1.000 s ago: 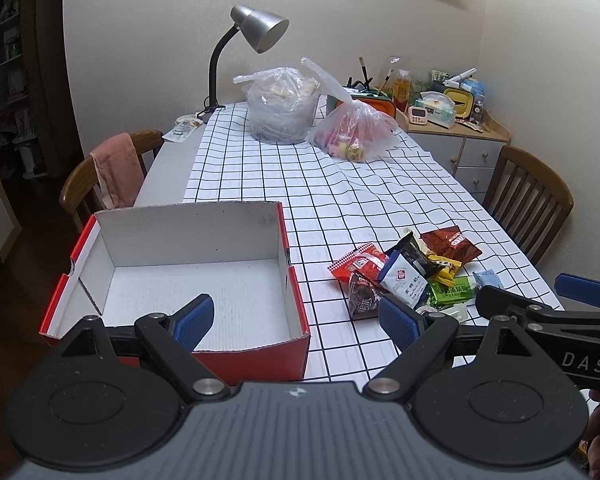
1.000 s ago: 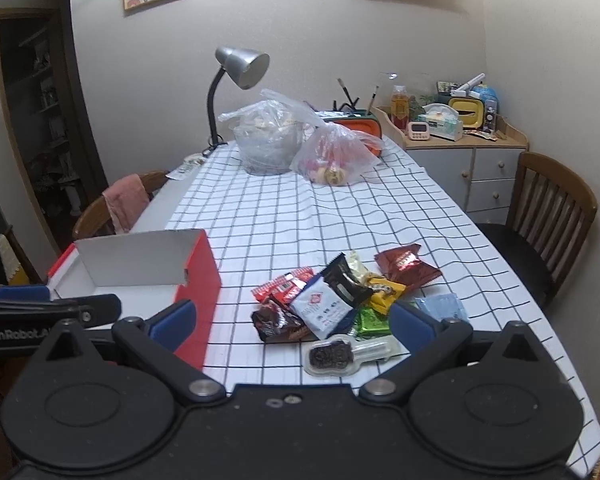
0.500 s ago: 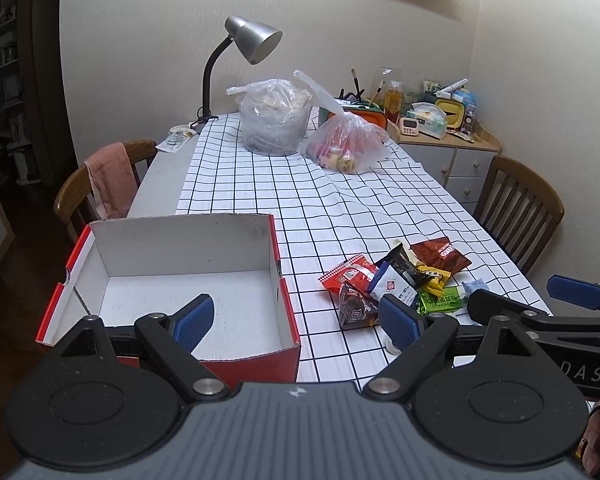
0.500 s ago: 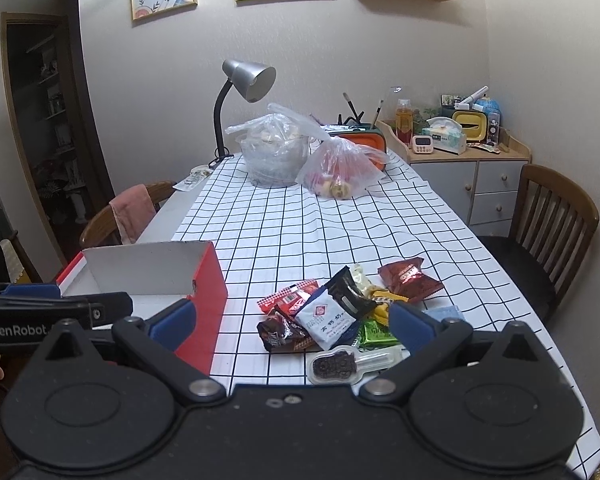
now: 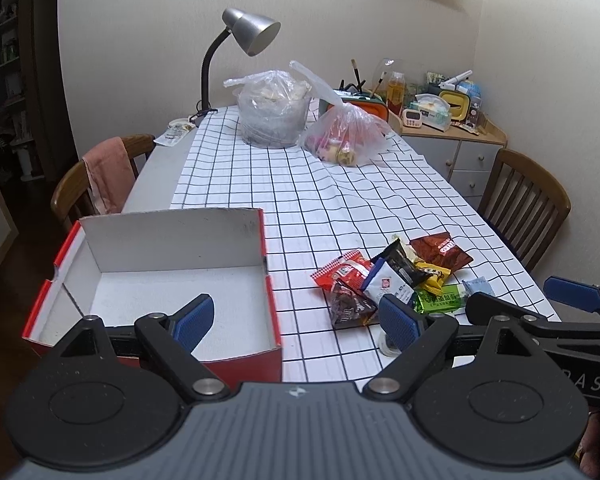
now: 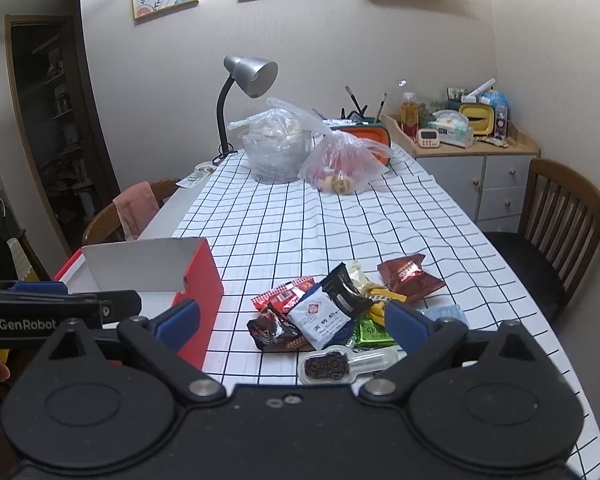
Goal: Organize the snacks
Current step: 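Grasp the brown M&M's packet with the left tool while the right tool grasps the light-blue packet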
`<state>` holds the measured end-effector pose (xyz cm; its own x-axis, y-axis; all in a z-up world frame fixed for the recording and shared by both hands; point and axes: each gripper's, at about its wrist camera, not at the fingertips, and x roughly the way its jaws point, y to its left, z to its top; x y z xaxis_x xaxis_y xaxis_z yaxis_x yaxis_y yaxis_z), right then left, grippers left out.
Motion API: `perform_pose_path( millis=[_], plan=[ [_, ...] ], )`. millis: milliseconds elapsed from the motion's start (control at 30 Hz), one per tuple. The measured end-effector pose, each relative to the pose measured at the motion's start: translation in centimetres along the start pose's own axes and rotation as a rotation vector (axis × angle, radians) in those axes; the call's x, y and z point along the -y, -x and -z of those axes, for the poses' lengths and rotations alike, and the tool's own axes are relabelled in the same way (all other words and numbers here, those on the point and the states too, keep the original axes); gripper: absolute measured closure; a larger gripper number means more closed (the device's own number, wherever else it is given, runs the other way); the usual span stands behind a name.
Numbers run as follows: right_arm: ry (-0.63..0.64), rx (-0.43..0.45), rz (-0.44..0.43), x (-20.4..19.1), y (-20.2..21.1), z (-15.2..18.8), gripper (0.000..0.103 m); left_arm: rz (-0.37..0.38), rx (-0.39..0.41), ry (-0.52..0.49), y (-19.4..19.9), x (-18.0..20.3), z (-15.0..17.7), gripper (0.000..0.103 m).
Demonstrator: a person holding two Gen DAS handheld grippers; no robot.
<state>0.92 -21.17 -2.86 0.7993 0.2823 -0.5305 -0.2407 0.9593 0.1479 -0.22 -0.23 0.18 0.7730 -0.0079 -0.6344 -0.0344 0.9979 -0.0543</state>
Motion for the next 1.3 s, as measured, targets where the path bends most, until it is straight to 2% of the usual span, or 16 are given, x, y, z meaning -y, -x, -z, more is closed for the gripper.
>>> perform_pose_path(
  millis=[533,667,867,967,1067,1300],
  plan=[
    [-0.017,-0.082,-0.056,7.6,-3.6,-0.7,0.005,0.012,-0.110,0.017,-5.8,5.7,-0.9,0.013],
    [-0.003,-0.101,-0.016,9.9,-5.1,-0.5,0.005,-0.001,-0.108,0.022,-7.4,6.6,-0.9,0.013],
    [0.032,-0.161,0.064,13.5,-8.9,0.3,0.005,-0.071,-0.128,0.028,-10.7,7.0,-0.8,0.013],
    [0.030,-0.193,0.075,15.0,-11.2,0.4,0.005,-0.095,-0.150,0.030,-12.4,6.9,-0.8,0.013],
    [0.011,-0.244,0.037,16.3,-13.6,0.4,0.005,-0.106,-0.158,0.029,-13.6,6.5,-0.8,0.013],
    [0.064,-0.314,0.007,18.0,-17.2,1.1,0.005,-0.098,-0.195,0.031,-16.3,6.0,-0.9,0.013]
  ],
)
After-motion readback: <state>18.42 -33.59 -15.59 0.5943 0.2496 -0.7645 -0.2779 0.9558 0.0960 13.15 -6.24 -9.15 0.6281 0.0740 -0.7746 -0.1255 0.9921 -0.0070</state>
